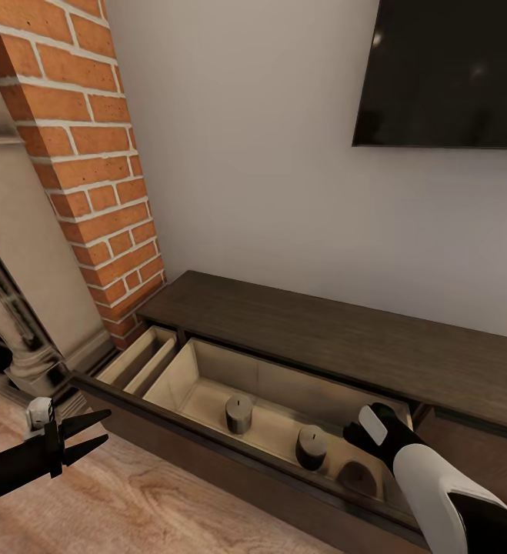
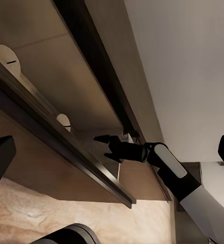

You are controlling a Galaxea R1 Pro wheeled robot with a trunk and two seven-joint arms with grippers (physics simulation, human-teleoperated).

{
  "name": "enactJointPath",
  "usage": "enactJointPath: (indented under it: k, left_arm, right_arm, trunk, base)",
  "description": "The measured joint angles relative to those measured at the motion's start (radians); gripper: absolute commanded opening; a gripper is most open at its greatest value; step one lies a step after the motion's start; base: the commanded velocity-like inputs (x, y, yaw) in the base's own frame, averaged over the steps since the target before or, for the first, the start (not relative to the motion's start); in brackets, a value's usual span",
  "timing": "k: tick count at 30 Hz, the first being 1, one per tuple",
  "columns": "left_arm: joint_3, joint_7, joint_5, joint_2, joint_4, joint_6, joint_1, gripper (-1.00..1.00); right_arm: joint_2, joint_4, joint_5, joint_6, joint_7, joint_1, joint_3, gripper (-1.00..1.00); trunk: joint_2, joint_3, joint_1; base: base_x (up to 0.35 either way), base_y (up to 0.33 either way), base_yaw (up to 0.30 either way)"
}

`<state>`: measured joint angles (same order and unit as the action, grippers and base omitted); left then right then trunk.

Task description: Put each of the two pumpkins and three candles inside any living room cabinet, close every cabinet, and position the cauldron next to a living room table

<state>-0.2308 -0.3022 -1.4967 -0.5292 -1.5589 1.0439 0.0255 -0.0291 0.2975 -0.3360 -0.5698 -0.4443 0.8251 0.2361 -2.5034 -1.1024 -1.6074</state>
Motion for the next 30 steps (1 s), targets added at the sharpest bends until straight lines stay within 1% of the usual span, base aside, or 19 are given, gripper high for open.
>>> enactJointPath:
  k: [9,14,18,29,30]
  left_arm:
    - [0.0,0.0,0.0,0.0,0.0,0.0,0.0,1.0]
    - [0.0,0.0,-0.001,0.0,0.0,0.0,0.0,1.0]
    - [0.0,0.0,-0.001,0.0,0.0,0.0,0.0,1.0]
    - [0.0,0.0,-0.002,-0.003,0.0,0.0,0.0,1.0]
    - [0.0,0.0,-0.002,-0.003,0.0,0.0,0.0,1.0]
  right_arm:
    - [-0.002,-0.002,-0.005,0.0,-0.001,0.0,0.0,1.0]
    - [-0.001,-0.002,-0.005,-0.001,-0.001,0.0,-0.001,1.0]
    - [-0.001,-0.002,-0.005,-0.002,-0.001,0.0,-0.001,1.0]
    - [-0.001,-0.004,-0.005,-0.012,0.001,0.0,0.0,1.0]
    - [-0.001,-0.004,-0.005,-0.018,0.001,0.0,0.0,1.0]
  trunk:
    - [0.0,0.0,0.0]
    - [0.001,0.019,0.002]
    - [0.001,0.019,0.002]
    - [0.004,0.062,0.007]
    - [0.011,0.065,0.011]
  base:
    - [0.0,0.0,0.0]
    - [0.0,0.0,0.0]
    - [0.0,0.0,0.0]
    - [0.0,0.0,0.0]
    - [0.0,0.0,0.0]
